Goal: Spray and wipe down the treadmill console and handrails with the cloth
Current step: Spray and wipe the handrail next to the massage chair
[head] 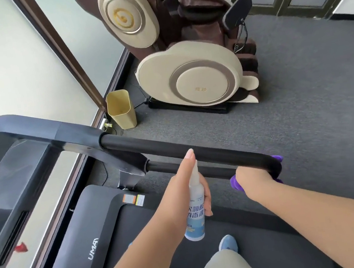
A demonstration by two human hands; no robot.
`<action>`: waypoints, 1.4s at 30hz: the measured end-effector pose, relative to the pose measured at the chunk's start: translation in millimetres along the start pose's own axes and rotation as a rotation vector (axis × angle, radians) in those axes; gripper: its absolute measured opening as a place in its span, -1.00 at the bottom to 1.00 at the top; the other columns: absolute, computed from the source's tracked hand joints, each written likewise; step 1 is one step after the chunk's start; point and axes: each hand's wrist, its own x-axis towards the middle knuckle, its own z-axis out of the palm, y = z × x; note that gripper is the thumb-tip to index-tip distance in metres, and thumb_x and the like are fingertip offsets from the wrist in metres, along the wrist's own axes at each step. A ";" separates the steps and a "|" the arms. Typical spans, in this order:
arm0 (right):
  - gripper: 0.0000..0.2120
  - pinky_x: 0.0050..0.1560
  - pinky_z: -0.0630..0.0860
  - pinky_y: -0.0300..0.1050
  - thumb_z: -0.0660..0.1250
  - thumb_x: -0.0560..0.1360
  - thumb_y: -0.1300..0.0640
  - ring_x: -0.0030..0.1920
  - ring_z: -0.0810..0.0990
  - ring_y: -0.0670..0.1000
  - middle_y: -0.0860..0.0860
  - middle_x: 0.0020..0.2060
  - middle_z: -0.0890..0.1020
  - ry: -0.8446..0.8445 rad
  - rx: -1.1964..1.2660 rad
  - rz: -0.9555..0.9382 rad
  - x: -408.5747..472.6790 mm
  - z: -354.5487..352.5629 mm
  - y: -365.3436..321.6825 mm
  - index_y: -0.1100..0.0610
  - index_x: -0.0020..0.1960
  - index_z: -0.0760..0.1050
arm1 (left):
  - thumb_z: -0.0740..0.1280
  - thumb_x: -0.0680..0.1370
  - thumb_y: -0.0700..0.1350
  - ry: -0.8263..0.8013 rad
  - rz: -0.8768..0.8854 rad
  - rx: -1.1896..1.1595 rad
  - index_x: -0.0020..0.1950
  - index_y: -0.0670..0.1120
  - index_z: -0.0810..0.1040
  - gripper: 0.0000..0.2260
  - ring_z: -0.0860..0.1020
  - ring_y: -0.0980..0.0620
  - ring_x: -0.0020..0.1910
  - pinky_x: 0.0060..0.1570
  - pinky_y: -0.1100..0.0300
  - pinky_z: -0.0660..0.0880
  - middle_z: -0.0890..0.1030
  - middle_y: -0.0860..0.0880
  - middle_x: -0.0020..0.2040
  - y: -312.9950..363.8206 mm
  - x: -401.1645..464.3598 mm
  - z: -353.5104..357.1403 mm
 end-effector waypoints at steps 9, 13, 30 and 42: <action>-0.84 -0.11 0.60 -0.04 0.29 0.56 0.16 -0.10 0.70 0.06 -0.09 -0.11 0.72 0.400 0.985 -0.206 -17.8 -9.2 -22.8 -0.02 -0.05 0.63 | 0.15 0.51 0.53 0.127 -0.008 0.005 -0.36 -0.19 0.51 -0.23 0.58 -0.12 -0.43 -0.16 0.06 0.60 0.55 -0.20 -0.41 8.8 -1.0 -22.0; -0.87 -0.08 0.47 -0.20 0.53 0.47 0.08 0.01 0.66 -0.02 -0.18 -0.21 0.70 0.369 1.380 -0.358 -34.0 -13.2 -46.2 -0.06 -0.20 0.62 | 0.12 0.57 0.51 0.244 -0.011 -0.015 -0.36 -0.18 0.50 -0.23 0.57 -0.13 -0.43 -0.13 0.07 0.57 0.54 -0.21 -0.40 13.2 -3.2 -31.8; -0.64 -0.08 0.66 0.01 0.55 0.33 0.26 0.03 0.75 0.23 0.20 0.01 0.75 -0.085 1.811 -1.069 -143.4 -93.2 -94.3 0.10 0.12 0.69 | 0.20 0.50 0.51 0.921 0.234 -0.407 -0.39 -0.15 0.55 -0.27 0.58 -0.15 -0.37 0.00 0.01 0.53 0.60 -0.23 -0.38 -16.6 -121.6 -60.4; -0.68 -0.05 0.69 0.11 0.51 0.30 0.27 -0.05 0.73 0.23 0.24 -0.04 0.73 -0.216 1.558 -1.267 -235.5 -133.7 -249.8 0.17 0.06 0.69 | 0.20 0.57 0.49 1.163 0.505 -0.571 -0.28 -0.15 0.53 -0.31 0.59 -0.12 -0.15 0.10 -0.01 0.45 0.64 -0.19 -0.24 -31.9 -245.3 -144.9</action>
